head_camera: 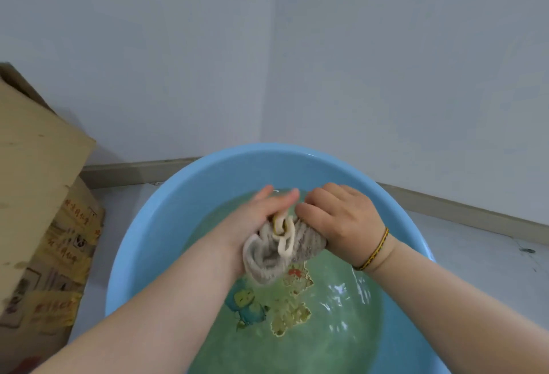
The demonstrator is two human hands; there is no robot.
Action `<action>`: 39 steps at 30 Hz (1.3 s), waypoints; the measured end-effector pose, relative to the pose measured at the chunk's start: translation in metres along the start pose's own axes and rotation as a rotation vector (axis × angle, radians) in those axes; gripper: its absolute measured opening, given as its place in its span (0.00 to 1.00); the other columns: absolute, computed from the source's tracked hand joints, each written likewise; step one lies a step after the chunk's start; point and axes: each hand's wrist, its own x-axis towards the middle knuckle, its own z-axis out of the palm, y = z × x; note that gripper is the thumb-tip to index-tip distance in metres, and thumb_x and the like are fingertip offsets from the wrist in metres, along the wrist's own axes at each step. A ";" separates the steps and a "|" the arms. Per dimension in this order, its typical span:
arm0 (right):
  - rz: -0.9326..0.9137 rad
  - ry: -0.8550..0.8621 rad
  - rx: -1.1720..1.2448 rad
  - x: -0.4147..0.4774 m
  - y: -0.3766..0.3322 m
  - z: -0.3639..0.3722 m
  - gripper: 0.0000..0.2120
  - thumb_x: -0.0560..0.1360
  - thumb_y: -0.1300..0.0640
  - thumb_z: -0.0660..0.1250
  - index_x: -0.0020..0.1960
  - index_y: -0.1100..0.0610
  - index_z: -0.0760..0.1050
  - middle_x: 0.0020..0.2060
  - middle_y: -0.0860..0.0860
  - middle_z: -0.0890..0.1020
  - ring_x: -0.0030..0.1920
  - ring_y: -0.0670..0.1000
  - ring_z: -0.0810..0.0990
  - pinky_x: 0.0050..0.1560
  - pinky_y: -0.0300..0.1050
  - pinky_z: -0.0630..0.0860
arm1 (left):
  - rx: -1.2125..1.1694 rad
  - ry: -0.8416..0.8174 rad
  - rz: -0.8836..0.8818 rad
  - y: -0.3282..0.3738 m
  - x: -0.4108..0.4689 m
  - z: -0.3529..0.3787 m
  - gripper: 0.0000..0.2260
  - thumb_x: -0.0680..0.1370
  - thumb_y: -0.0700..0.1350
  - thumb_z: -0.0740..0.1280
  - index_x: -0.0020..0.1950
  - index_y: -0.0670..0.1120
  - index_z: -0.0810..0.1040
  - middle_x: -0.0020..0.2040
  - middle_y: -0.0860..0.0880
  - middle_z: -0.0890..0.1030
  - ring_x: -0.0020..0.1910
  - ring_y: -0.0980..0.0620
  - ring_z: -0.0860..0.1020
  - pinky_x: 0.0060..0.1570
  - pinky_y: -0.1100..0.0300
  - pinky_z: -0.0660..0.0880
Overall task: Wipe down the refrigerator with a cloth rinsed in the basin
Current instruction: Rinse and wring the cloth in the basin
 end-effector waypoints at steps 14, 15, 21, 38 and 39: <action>0.200 -0.785 -0.097 0.029 -0.021 -0.001 0.06 0.71 0.63 0.63 0.45 0.57 0.78 0.41 0.53 0.82 0.41 0.54 0.82 0.32 0.40 0.67 | 1.832 0.346 0.130 -0.012 0.011 0.007 0.13 0.72 0.43 0.66 0.55 0.48 0.67 0.39 0.52 0.72 0.45 0.47 0.77 0.36 0.60 0.68; 0.314 -0.862 -0.036 0.029 -0.023 0.000 0.08 0.74 0.63 0.60 0.51 0.58 0.75 0.49 0.54 0.80 0.49 0.56 0.80 0.38 0.43 0.67 | 1.865 0.407 0.225 -0.014 0.011 0.004 0.13 0.74 0.44 0.64 0.56 0.48 0.66 0.42 0.50 0.74 0.48 0.46 0.77 0.37 0.60 0.67; 0.807 -0.860 0.322 0.028 -0.039 0.000 0.09 0.72 0.59 0.60 0.34 0.54 0.64 0.36 0.50 0.74 0.42 0.56 0.74 0.39 0.41 0.68 | 1.986 0.279 0.502 -0.002 0.006 -0.017 0.12 0.77 0.51 0.58 0.58 0.49 0.67 0.50 0.50 0.78 0.45 0.48 0.75 0.38 0.60 0.65; 1.259 -0.261 0.804 0.020 -0.044 -0.005 0.14 0.67 0.68 0.68 0.35 0.51 0.69 0.30 0.47 0.71 0.34 0.50 0.71 0.31 0.35 0.66 | 1.313 0.335 0.615 0.001 -0.004 -0.005 0.12 0.69 0.42 0.68 0.48 0.54 0.70 0.40 0.52 0.76 0.43 0.47 0.76 0.41 0.58 0.73; 1.236 -0.260 0.742 0.020 -0.043 -0.006 0.13 0.67 0.67 0.68 0.42 0.50 0.72 0.37 0.47 0.75 0.41 0.51 0.74 0.38 0.36 0.69 | 1.332 0.327 0.610 0.002 -0.004 -0.004 0.13 0.69 0.42 0.68 0.48 0.55 0.70 0.39 0.53 0.76 0.44 0.47 0.77 0.41 0.58 0.73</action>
